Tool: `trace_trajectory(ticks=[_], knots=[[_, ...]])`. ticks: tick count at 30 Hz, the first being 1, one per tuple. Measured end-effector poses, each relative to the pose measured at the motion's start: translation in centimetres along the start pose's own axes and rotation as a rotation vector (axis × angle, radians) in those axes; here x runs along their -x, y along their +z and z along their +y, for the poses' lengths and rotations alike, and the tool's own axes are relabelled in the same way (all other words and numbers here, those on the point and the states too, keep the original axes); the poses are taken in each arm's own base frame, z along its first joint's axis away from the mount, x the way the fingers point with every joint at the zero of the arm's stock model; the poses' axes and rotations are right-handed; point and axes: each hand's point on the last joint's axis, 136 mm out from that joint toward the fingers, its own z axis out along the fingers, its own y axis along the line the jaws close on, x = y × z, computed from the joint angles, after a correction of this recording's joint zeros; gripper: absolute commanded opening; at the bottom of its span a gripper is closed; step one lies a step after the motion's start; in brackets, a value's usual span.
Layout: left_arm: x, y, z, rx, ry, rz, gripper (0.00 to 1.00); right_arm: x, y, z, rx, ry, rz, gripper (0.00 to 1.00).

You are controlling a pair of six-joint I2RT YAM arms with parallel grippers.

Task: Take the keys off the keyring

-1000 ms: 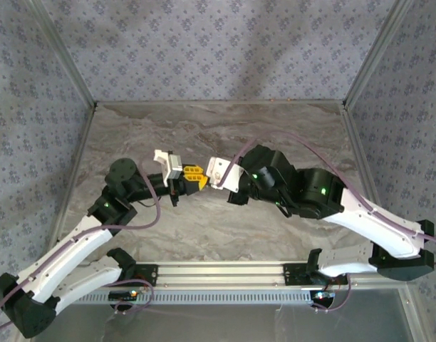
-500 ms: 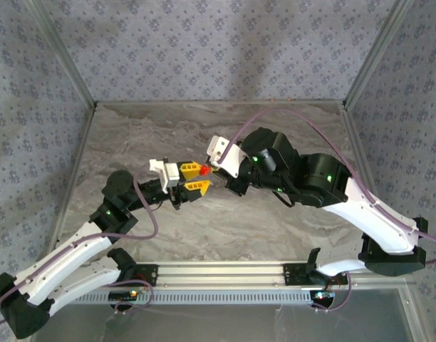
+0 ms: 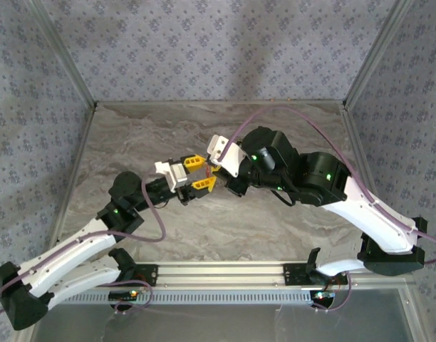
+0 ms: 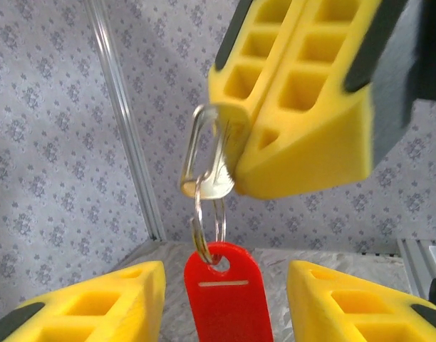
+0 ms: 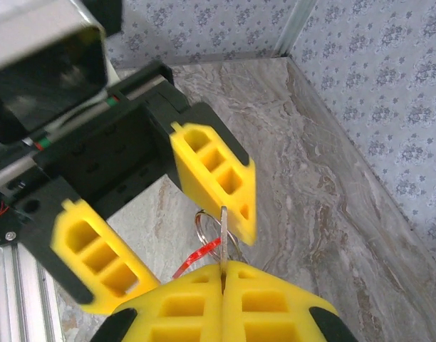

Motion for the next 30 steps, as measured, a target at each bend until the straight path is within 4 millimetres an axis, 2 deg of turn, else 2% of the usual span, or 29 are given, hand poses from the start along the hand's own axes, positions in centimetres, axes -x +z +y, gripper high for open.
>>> trace_trajectory(ticks=[4, 10, 18, 22, 30], knots=[[-0.4, 0.5, 0.3, 0.006, 0.006, 0.0, 0.48, 0.2, -0.1, 0.1, 0.009, 0.009, -0.009, 0.0], [0.7, 1.0, 0.5, 0.005, 0.02, -0.034, 0.48, 0.6, -0.4, 0.1, 0.014, 0.015, -0.03, 0.0], [2.8, 1.1, 0.3, -0.013, 0.052, -0.088, 0.39, 0.7, -0.5, 0.3, 0.022, 0.02, -0.044, 0.0], [2.9, 1.1, 0.3, -0.016, 0.054, -0.09, 0.37, 0.9, -0.7, 0.3, 0.023, 0.022, -0.058, 0.0], [2.8, 1.3, 0.4, -0.015, 0.055, -0.093, 0.28, 1.2, -1.2, 0.1, 0.019, 0.034, -0.084, 0.0]])
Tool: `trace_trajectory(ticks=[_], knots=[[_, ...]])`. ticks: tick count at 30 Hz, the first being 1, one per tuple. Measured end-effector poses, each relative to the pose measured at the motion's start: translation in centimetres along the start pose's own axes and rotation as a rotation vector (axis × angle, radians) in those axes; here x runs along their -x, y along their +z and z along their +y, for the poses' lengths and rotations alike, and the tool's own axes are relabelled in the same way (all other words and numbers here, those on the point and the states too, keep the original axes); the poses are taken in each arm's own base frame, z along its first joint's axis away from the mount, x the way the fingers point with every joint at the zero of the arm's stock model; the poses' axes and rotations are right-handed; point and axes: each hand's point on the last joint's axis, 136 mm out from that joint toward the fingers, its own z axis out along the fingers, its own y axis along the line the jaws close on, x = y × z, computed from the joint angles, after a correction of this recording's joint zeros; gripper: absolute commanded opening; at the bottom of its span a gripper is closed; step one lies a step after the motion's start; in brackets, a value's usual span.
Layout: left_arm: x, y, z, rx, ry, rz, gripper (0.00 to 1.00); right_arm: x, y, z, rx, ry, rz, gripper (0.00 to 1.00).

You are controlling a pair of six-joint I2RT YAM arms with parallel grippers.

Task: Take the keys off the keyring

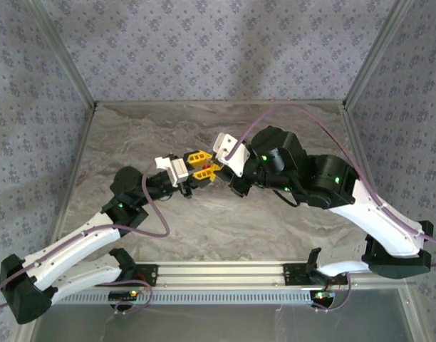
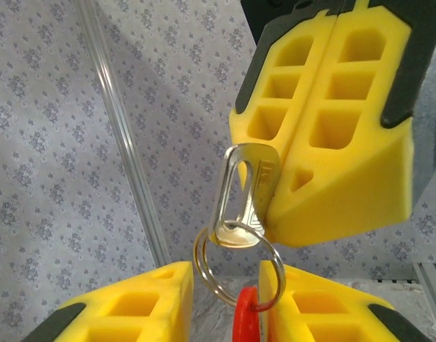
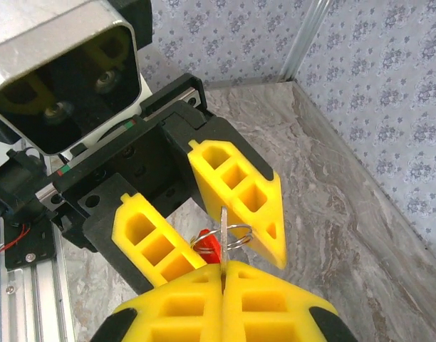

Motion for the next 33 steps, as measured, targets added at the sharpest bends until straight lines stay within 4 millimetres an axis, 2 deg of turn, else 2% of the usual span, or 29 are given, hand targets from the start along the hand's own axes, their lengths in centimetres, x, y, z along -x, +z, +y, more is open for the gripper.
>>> trace_trajectory(ticks=[2, 5, 6, 8, 10, 15, 22, 33], knots=[[0.2, 0.0, 0.0, 0.001, 0.004, -0.007, 0.27, 0.0, -0.1, 0.0, 0.002, 0.003, -0.004, 0.0], [0.4, 0.0, 0.1, 0.004, 0.007, -0.016, 0.33, -0.2, 0.0, 0.1, 0.006, 0.011, -0.003, 0.0], [0.5, 0.0, 0.1, 0.003, 0.01, -0.018, 0.31, -0.2, 0.0, 0.1, 0.007, 0.012, -0.002, 0.0], [0.6, 0.1, 0.1, -0.001, 0.015, -0.022, 0.19, -0.3, 0.0, 0.1, 0.007, 0.016, -0.002, 0.0], [0.6, 0.2, 0.1, -0.003, 0.017, -0.023, 0.12, -0.1, -0.1, 0.1, 0.006, 0.02, -0.012, 0.0], [0.8, 0.3, -0.1, -0.014, 0.019, -0.028, 0.0, -0.1, -0.3, 0.0, 0.005, 0.026, -0.022, 0.0], [1.0, 0.5, 0.0, -0.019, 0.006, -0.002, 0.0, -0.3, -0.5, -0.2, -0.018, 0.015, -0.052, 0.0], [-0.1, 0.3, -2.3, -0.162, -0.071, 0.126, 0.0, -2.1, -2.0, 1.4, -0.076, -0.289, -0.168, 0.0]])
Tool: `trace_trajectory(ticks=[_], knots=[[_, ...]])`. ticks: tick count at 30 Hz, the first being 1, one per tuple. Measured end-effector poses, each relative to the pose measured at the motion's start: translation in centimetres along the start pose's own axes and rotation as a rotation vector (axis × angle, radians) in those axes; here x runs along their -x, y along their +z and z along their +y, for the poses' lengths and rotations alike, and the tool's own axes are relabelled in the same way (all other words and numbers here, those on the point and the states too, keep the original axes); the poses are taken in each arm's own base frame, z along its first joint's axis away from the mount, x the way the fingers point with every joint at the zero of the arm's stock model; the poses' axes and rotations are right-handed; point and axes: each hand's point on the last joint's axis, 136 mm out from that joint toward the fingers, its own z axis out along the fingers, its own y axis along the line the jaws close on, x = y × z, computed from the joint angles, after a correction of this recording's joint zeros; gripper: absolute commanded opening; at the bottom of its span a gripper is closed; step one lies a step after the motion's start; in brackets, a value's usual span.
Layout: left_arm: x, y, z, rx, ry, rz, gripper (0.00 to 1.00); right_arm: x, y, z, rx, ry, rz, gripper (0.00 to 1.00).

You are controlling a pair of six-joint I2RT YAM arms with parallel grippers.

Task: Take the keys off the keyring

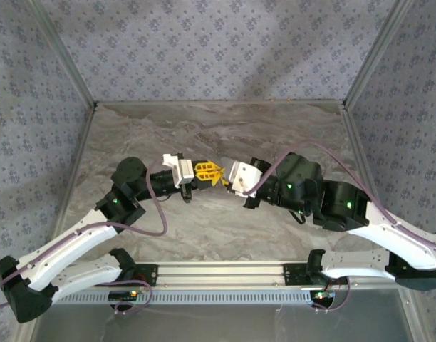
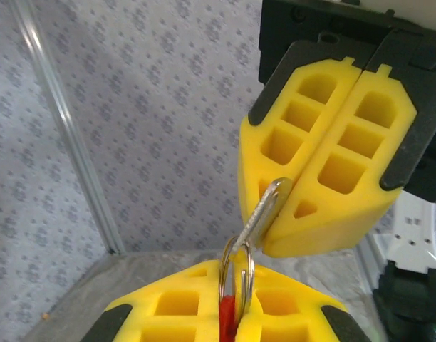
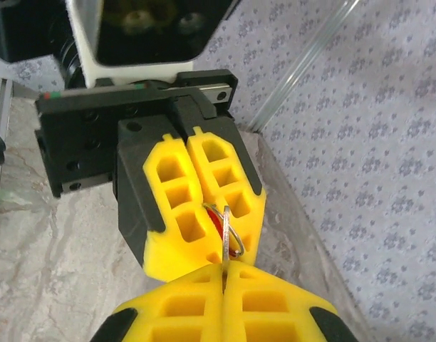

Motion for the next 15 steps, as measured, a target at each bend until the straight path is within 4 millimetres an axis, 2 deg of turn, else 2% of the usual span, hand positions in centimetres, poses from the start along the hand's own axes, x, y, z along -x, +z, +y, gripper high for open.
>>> trace_trajectory(ticks=[8, 15], knots=[[0.4, -0.5, -1.4, -0.08, -0.029, 0.038, 0.0, 0.6, -0.7, 1.5, -0.009, -0.178, -0.003, 0.0], [-0.3, -0.6, -1.8, -0.102, -0.056, 0.082, 0.0, 0.1, -0.7, 2.2, -0.024, -0.272, 0.062, 0.0]])
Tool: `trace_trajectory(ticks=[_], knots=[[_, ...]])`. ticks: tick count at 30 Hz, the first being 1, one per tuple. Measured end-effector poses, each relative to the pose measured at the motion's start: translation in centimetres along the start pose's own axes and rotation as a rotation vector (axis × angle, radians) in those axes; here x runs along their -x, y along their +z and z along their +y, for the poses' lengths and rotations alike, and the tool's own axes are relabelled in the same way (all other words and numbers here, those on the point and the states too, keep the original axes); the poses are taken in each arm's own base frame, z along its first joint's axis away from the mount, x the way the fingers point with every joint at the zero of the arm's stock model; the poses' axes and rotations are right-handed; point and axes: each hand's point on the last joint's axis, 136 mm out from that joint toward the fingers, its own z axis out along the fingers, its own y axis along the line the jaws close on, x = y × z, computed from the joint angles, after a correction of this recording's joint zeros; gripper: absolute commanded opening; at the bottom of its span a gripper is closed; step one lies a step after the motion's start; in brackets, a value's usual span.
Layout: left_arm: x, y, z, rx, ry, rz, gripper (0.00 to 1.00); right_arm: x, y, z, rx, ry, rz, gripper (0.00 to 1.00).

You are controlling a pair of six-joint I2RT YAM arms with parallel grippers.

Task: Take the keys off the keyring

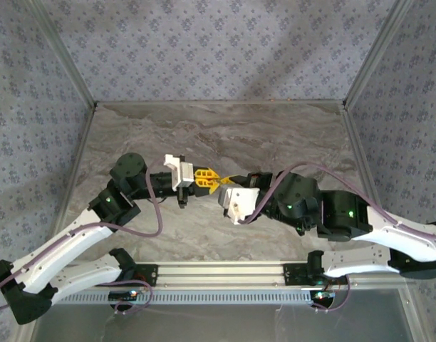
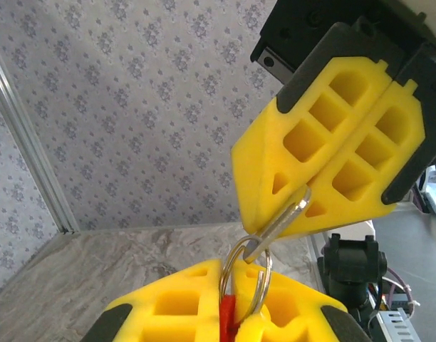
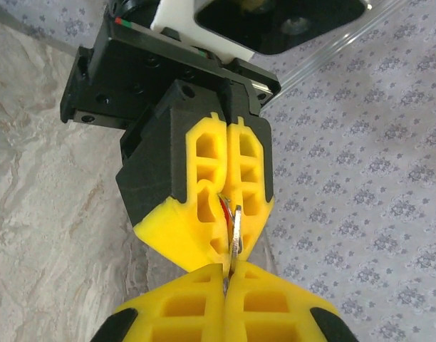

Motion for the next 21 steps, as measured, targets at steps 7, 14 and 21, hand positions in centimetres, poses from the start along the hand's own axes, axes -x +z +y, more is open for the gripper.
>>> trace_trajectory(ticks=[7, 14, 21], knots=[[-0.6, -0.3, 0.0, -0.005, -0.023, 0.045, 0.0, -0.1, 0.5, 0.5, 0.015, -0.096, 0.08, 0.0], [-1.6, -0.4, 0.2, 0.0, -0.063, 0.095, 0.0, -0.6, 1.1, 1.3, 0.051, -0.169, 0.151, 0.0], [-2.6, -0.7, 0.2, 0.001, -0.096, 0.134, 0.0, -0.9, 1.7, 1.9, 0.093, -0.232, 0.214, 0.0]])
